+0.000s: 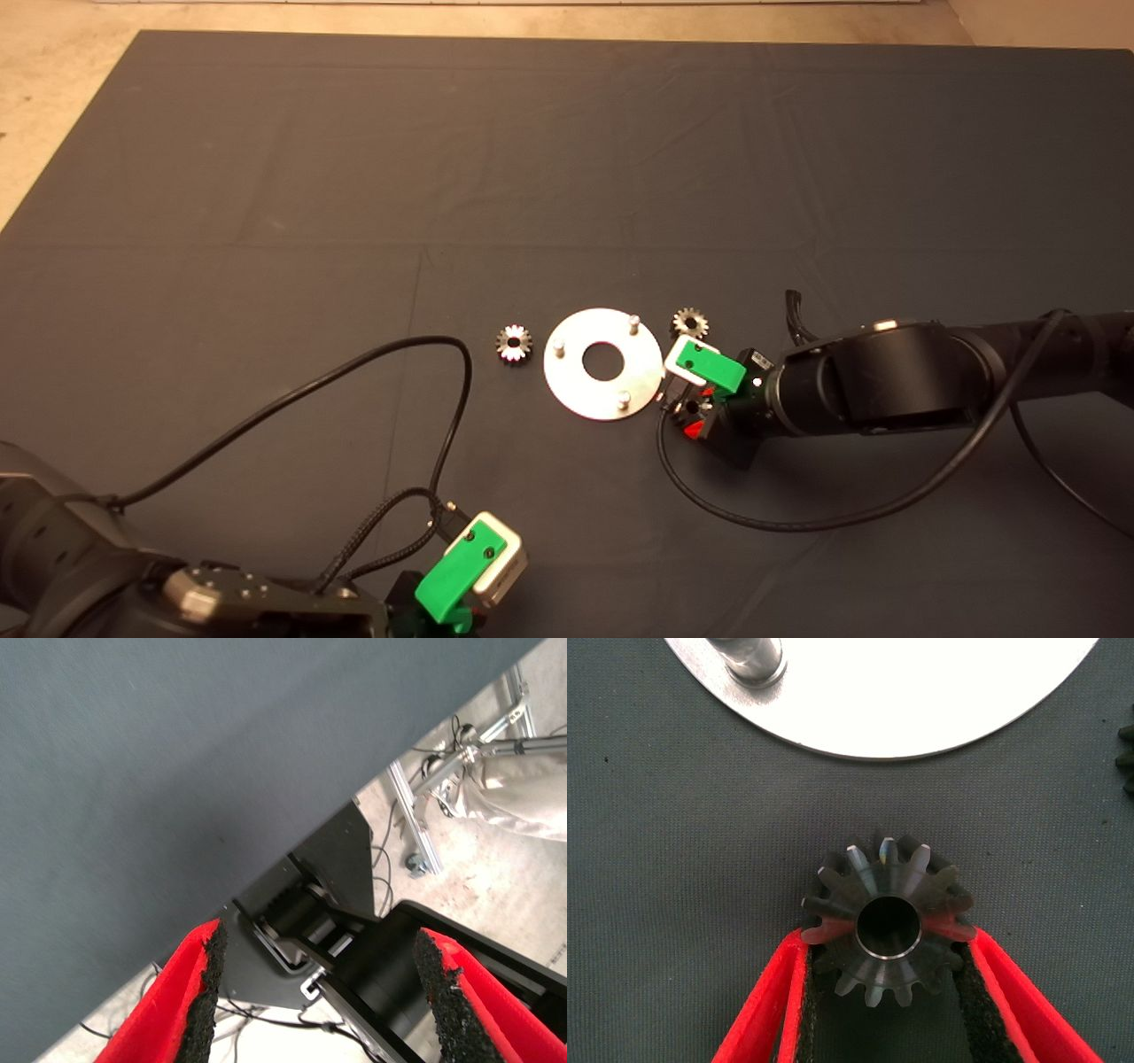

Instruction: Install three planetary gears onto the carrier pins

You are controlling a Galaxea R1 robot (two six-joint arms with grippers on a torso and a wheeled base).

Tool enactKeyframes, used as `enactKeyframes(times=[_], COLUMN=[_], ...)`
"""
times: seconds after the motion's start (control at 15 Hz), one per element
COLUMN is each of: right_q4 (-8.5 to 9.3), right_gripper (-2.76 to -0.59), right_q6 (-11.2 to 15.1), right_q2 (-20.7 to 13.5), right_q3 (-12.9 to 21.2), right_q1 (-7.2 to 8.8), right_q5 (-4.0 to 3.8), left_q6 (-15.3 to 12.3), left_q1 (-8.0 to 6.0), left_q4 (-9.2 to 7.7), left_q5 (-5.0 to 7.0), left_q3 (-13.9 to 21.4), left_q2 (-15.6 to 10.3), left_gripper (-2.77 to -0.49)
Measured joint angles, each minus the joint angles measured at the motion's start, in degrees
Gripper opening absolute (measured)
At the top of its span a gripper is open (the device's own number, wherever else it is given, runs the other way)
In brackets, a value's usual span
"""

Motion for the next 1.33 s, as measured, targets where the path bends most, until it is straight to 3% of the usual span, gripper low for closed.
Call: enactKeyframes(times=[0.2,0.4,0.47,0.6,1.0,1.2,1.33], right_q4=[0.05,0.05,0.28,0.35,0.48,1.1,3.32], right_gripper=[-2.43,-2.47,-2.5,-2.52,-2.52,-2.52,-2.52], right_q6=[0.0,0.0,0.1,0.3,1.6,2.6,2.6], right_q2=[-0.6,-0.7,-0.7,-0.7,-0.5,0.6,1.6], right_q3=[0.0,0.0,0.1,0.2,0.8,0.8,0.8], right_q1=[-0.02,0.12,0.45,1.55,5.5,6.87,7.08], right_q5=[0.8,0.85,0.39,-0.33,-0.35,-0.11,0.63], left_q6=[0.0,0.0,0.0,0.0,0.0,0.0,0.0], left_q1=[-0.15,-0.15,-0.16,-0.15,-0.15,-0.15,-0.15], left_q4=[0.06,0.04,0.06,0.06,0.06,0.06,0.06], left_q5=[-0.09,-0.18,-0.18,-0.2,-0.28,-0.3,-0.3], left_q3=[0.0,0.0,0.0,0.0,0.0,0.0,0.0], left_q2=[0.0,0.0,0.0,0.0,0.3,0.4,0.5], left_gripper=[-1.8,-1.8,-1.8,-1.8,-1.8,-1.8,-1.8])
